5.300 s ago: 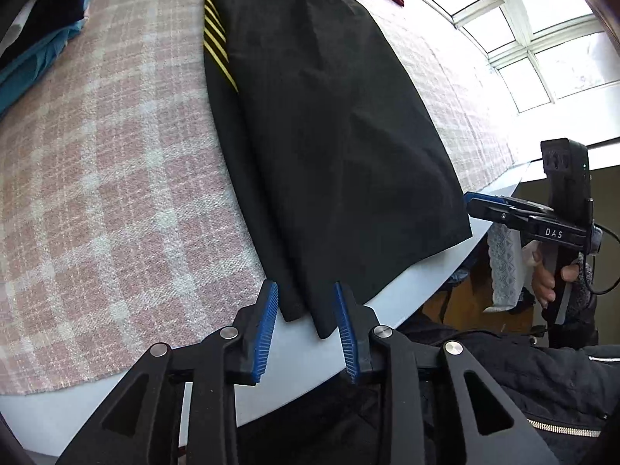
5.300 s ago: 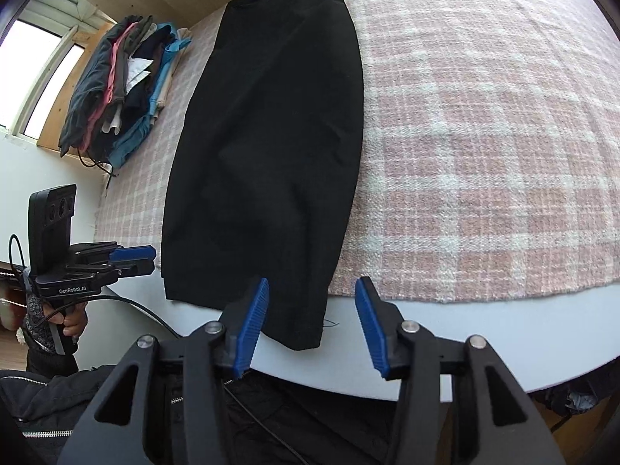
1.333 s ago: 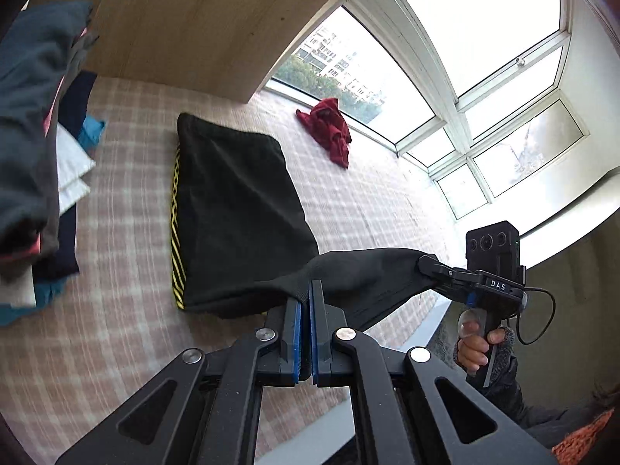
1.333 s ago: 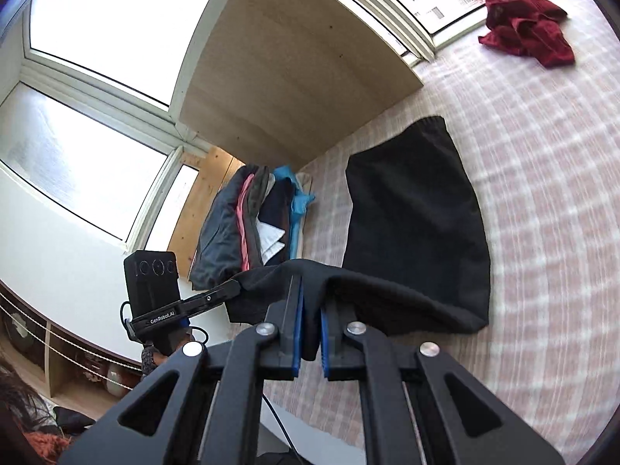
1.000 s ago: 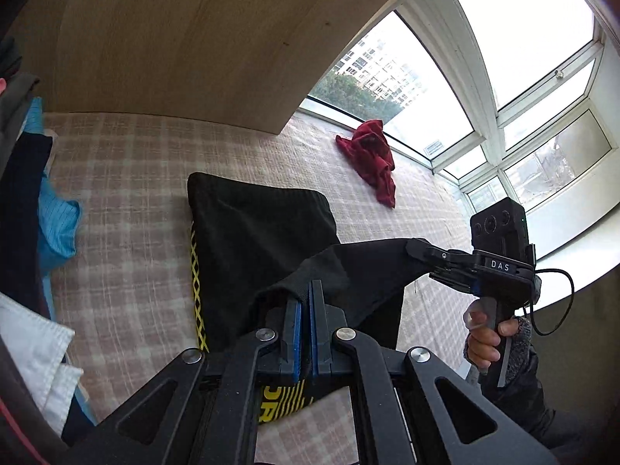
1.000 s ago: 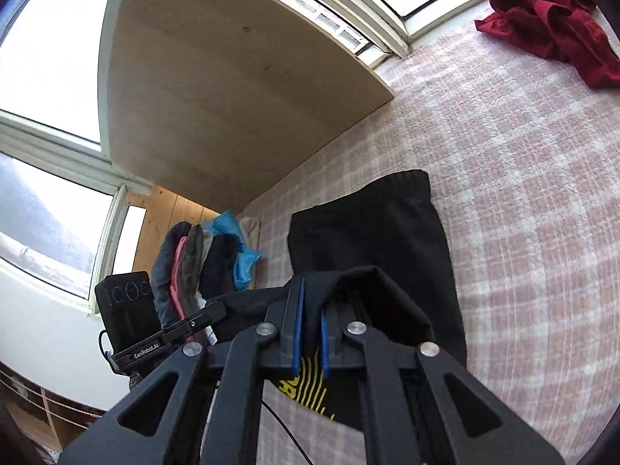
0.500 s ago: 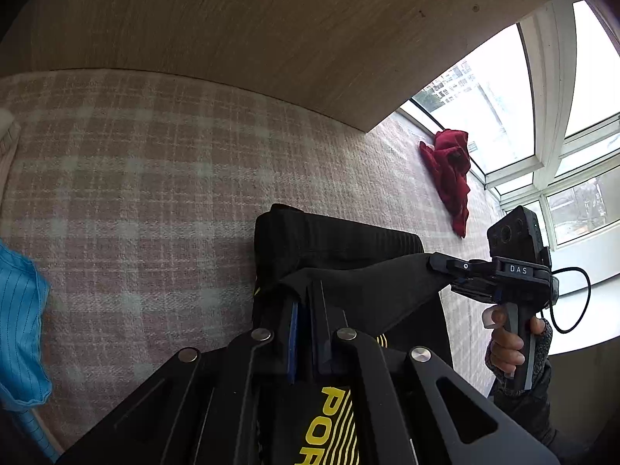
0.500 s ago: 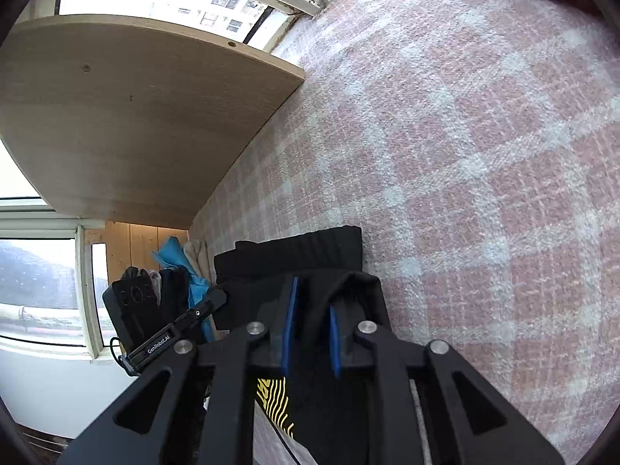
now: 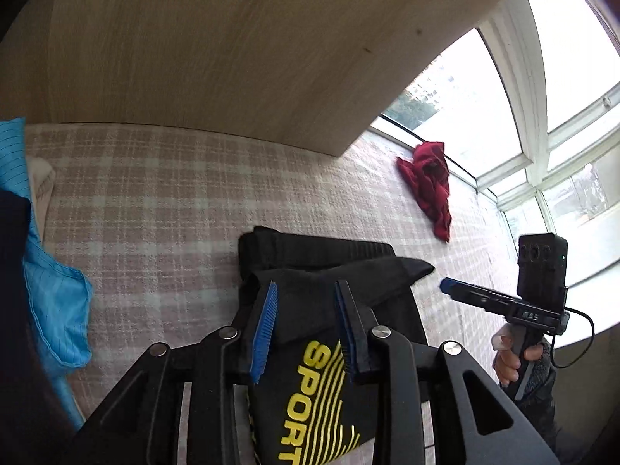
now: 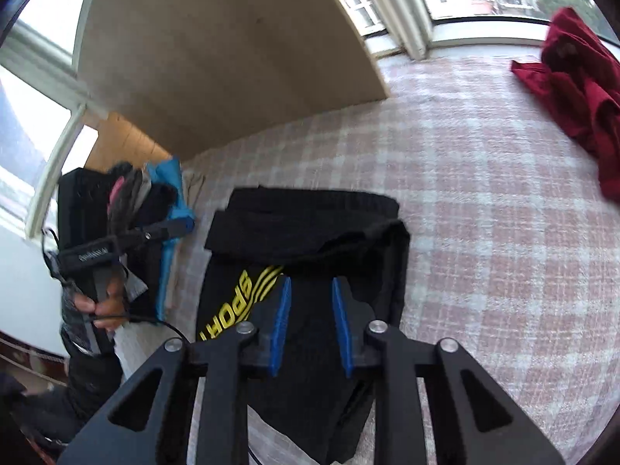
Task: Fold clothes
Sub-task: 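Fold the hems over toward the waistband with both grippers and release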
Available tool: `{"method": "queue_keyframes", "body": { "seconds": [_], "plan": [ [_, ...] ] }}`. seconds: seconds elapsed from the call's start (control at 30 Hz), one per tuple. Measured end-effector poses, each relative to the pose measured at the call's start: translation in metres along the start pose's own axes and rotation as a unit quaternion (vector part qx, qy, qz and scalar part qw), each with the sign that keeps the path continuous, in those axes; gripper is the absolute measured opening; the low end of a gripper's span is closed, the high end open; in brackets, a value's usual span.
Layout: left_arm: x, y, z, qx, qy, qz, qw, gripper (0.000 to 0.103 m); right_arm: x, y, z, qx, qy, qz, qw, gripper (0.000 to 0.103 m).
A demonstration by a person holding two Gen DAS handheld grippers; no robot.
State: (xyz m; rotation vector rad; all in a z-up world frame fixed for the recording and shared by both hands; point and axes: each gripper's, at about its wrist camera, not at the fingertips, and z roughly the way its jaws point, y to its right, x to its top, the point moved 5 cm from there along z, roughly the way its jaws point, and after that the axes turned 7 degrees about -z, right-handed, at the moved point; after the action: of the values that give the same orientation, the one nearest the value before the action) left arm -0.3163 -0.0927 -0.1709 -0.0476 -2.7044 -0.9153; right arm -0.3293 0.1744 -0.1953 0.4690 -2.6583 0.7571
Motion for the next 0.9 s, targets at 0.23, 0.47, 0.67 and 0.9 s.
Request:
{"method": "queue_keyframes", "body": {
  "seconds": [0.23, 0.47, 0.67, 0.9],
  "plan": [
    [-0.035, 0.02, 0.059, 0.028, -0.087, 0.075, 0.993, 0.027, 0.011, 0.0, 0.053, -0.046, -0.033, -0.042, 0.998, 0.022],
    [0.018, 0.008, 0.038, 0.1, 0.028, 0.049, 0.9934, 0.027, 0.049, 0.036, -0.015, -0.061, 0.088, 0.046, 0.993, 0.023],
    [-0.014, 0.002, 0.011, 0.093, 0.033, 0.043, 0.9942, 0.037, -0.025, 0.015, -0.005, -0.092, 0.018, 0.001, 0.996, 0.032],
    [-0.096, -0.009, 0.032, 0.099, -0.059, 0.065, 0.9912, 0.038, -0.099, -0.01, 0.021, -0.152, -0.053, -0.048, 0.986, 0.032]
  ]
}}
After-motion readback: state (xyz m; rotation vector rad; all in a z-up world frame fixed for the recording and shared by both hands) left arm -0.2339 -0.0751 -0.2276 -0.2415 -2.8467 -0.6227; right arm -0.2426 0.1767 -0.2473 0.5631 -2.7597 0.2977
